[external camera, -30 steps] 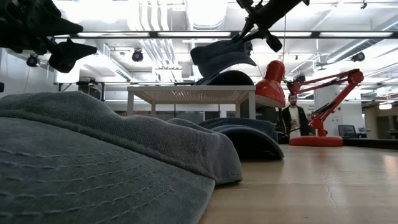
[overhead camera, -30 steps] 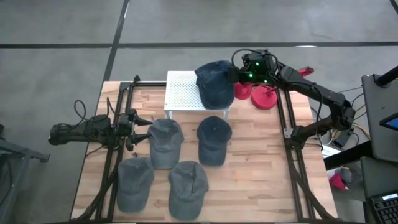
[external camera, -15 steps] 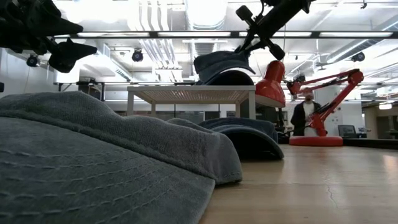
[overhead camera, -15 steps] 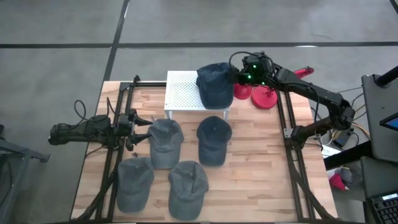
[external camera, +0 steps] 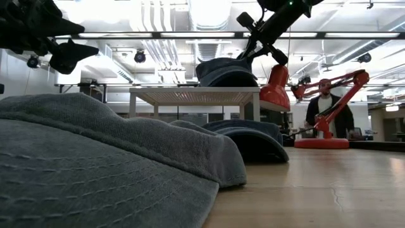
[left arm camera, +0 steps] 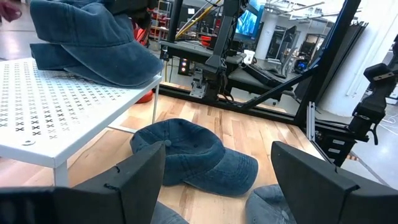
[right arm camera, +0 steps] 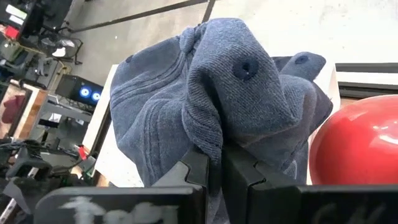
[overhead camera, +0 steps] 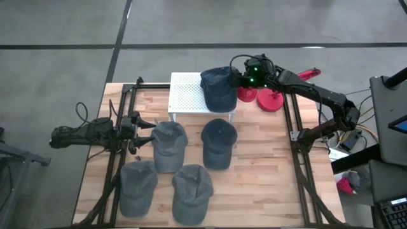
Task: Pick & Place hat
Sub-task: Stack the bottom dark blue cap on the dark blue cap on the shelf
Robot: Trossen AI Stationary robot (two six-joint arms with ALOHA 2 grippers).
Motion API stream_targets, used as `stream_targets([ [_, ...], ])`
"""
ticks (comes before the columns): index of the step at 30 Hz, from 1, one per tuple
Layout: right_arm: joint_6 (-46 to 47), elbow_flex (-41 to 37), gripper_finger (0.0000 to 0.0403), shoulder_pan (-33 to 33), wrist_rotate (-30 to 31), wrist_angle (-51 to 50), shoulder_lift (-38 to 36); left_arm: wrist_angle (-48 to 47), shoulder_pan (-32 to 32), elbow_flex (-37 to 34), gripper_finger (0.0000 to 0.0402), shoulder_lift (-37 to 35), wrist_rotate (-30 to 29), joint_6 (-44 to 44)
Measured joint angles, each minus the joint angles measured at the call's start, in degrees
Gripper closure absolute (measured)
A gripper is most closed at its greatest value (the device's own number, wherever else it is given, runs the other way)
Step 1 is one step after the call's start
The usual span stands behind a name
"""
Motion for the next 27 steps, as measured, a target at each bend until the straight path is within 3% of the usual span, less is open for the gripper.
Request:
stream_targets([
  [16, -1.24, 0.01, 0.0375, -0.02, -0.14, -0.27, -0.02, 0.01, 0.0, -0.02, 0.0106, 0.01, 0.0, 0.04],
  [27, -1.93, 0.01, 0.0291, -0.02, -0.14, -0.39, -0.03, 0.01, 0.0, -0.02, 0.0106, 0.01, 0.0, 0.06],
])
